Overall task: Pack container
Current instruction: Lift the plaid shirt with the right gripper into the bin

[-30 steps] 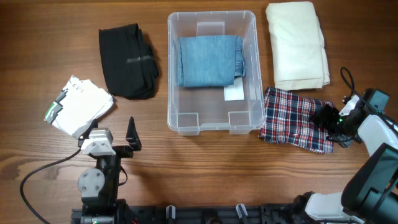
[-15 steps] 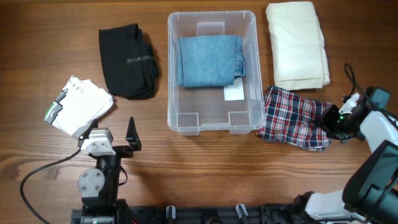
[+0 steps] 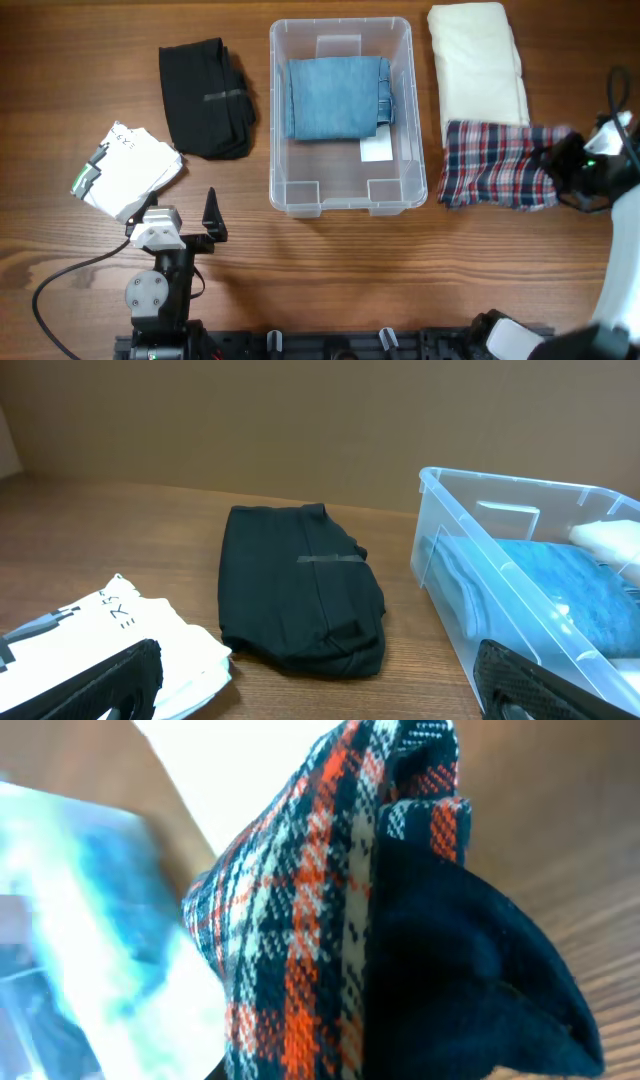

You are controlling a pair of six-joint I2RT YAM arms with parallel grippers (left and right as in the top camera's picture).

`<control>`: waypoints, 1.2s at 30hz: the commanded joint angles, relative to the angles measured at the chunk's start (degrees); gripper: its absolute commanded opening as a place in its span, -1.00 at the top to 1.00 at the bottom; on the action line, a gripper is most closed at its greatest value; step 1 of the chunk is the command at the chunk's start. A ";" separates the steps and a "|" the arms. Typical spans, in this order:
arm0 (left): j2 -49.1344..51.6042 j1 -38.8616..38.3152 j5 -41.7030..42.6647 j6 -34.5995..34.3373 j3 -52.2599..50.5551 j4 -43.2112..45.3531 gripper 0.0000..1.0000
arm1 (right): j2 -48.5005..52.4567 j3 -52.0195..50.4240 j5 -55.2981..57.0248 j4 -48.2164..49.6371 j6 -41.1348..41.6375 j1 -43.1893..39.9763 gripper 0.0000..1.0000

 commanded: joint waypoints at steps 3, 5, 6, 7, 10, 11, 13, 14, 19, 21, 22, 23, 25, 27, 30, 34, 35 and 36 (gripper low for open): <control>-0.28 -0.37 0.46 1.09 -0.42 0.02 -1.00 | -10.95 6.12 -8.07 1.57 2.05 6.47 0.91; -0.28 -0.37 0.46 1.09 -0.42 0.02 -0.99 | -13.90 6.12 -8.28 3.56 5.40 10.84 0.91; -0.28 -0.37 0.46 1.09 -0.42 0.02 -0.99 | -14.78 6.12 -8.26 4.44 6.69 12.76 0.91; -0.28 -0.37 0.46 1.09 -0.42 0.02 -0.99 | -15.32 6.12 -8.24 5.22 7.43 14.36 0.91; -0.28 -0.37 0.46 1.09 -0.42 0.02 -1.00 | -16.20 6.10 -7.02 8.11 10.75 21.07 0.91; -0.28 -0.37 0.46 1.09 -0.42 0.02 -0.99 | -16.13 6.10 -5.66 8.68 11.96 23.28 0.91; -0.28 -0.37 0.46 1.09 -0.42 0.02 -0.99 | -15.37 6.03 -1.46 9.44 14.19 27.91 0.91; -0.28 -0.37 0.44 1.09 -0.42 0.02 -0.99 | -14.71 5.99 0.79 9.77 14.95 30.32 0.92; -0.28 -0.37 0.46 1.09 -0.42 0.02 -1.00 | -8.92 5.99 8.04 11.10 18.82 41.94 0.91; -0.28 -0.37 0.46 1.09 -0.42 0.02 -1.00 | -6.29 5.99 9.51 12.79 20.15 45.33 0.92; -0.28 -0.37 0.46 1.11 -0.42 0.02 -1.00 | -4.94 5.99 9.62 13.94 20.41 46.80 0.91; -0.28 -0.37 0.44 1.09 -0.42 0.02 -0.99 | -3.58 5.99 9.62 15.02 20.68 48.22 0.91; -0.28 -0.37 0.46 1.09 -0.42 0.02 -0.99 | -0.42 5.99 10.69 16.59 23.15 51.08 0.91; -0.28 -0.37 0.46 1.09 -0.42 0.02 -1.00 | 1.90 5.99 10.88 17.07 24.63 52.76 0.91; -0.28 -0.37 0.46 1.09 -0.42 0.02 -1.00 | 4.79 5.99 10.88 17.46 26.36 54.21 0.91; -0.28 -0.37 0.46 1.09 -0.42 0.02 -0.99 | 6.75 5.99 10.43 17.73 29.27 55.76 0.92; -0.28 -0.37 0.46 1.09 -0.42 0.02 -1.00 | 7.02 5.99 10.47 17.77 29.86 56.08 0.91; -0.28 -0.37 0.46 1.09 -0.42 0.02 -1.00 | 7.04 5.99 10.49 17.77 30.47 56.37 0.91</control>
